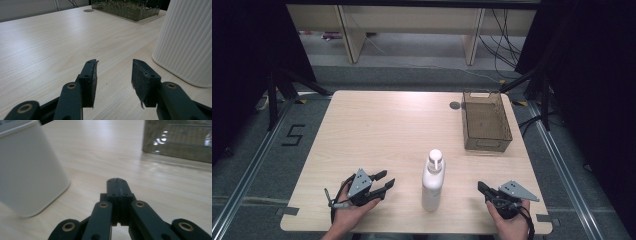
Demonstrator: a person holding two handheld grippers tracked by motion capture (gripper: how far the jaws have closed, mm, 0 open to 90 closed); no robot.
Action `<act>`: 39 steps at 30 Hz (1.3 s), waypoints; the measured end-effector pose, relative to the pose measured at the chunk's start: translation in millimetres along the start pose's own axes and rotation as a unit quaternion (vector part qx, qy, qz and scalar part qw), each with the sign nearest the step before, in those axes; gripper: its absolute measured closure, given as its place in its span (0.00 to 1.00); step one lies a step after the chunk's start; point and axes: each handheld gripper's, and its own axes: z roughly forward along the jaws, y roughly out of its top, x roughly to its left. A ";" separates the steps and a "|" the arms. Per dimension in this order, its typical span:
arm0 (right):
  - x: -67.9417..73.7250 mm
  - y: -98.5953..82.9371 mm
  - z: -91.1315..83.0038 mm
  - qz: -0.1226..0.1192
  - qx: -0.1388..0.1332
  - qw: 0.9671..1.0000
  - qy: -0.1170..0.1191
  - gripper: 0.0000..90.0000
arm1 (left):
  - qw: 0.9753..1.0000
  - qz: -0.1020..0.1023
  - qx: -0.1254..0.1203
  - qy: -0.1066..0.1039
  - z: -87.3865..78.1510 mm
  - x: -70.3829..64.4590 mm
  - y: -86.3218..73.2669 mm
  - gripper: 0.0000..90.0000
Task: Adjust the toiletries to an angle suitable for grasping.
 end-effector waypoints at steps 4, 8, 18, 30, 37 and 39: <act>14.8 -0.8 0.1 -0.012 0.015 0.999 0.039 1.00 | 1.000 0.000 -0.002 0.001 0.3 -0.6 -0.1 0.61; 28.5 1.9 -3.0 -0.022 0.021 0.997 0.067 1.00 | 1.000 -0.001 -0.001 -0.001 -0.1 0.3 -0.1 0.61; 44.2 3.0 2.5 -0.032 0.029 0.993 0.108 1.00 | 1.000 -0.001 -0.003 -0.003 -0.4 -0.2 -0.2 0.61; 60.2 14.0 5.1 -0.042 0.019 0.988 0.148 1.00 | 1.000 -0.002 -0.008 -0.010 0.5 0.5 -0.6 0.61; 68.4 21.1 7.7 -0.054 0.014 0.986 0.159 1.00 | 1.000 -0.001 -0.001 -0.006 0.0 0.6 -0.1 0.62; 69.6 21.8 7.0 -0.056 0.015 0.985 0.163 1.00 | 1.000 -0.001 -0.001 -0.006 -0.1 0.6 -0.2 0.62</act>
